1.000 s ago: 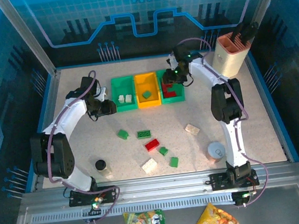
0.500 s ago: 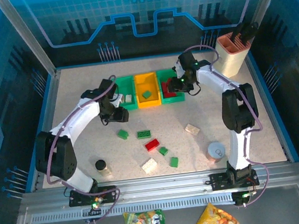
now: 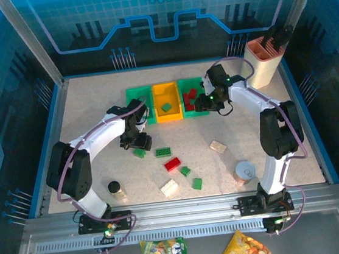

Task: Sort the legos into containers by color
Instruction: Pick up the lego from the center of the table.

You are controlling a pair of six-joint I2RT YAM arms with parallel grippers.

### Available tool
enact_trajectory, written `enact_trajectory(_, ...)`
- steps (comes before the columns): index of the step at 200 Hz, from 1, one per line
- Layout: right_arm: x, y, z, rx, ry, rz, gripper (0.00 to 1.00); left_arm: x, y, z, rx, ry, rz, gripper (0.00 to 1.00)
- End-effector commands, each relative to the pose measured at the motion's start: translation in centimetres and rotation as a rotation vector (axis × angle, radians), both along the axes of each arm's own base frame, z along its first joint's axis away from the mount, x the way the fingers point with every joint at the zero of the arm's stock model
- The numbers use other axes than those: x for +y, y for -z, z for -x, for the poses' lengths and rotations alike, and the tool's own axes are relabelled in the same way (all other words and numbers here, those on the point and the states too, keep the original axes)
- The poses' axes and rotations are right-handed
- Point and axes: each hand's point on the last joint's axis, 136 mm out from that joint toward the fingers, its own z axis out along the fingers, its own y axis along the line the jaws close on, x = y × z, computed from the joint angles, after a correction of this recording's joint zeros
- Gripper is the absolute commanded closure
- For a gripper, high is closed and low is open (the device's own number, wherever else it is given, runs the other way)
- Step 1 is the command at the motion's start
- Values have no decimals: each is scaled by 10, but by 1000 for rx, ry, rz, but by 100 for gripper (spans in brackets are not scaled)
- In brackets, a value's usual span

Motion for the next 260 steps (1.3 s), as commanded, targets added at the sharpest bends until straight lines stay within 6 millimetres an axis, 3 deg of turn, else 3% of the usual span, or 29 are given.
enact_trajectory(1, 3, -11, 7, -25, -3, -5, 57, 4, 15, 8, 48, -18, -25, 30)
enact_trajectory(98, 7, -19, 20, -31, -18, 24, 57, 4, 49, 9, 104, -14, -51, 28)
enact_trajectory(163, 8, -20, 24, -31, -20, 30, 57, -7, 47, 17, 127, -12, 20, 33)
enact_trajectory(260, 9, -26, 27, -42, -24, 35, 57, -8, 46, 20, 121, -13, 19, 45)
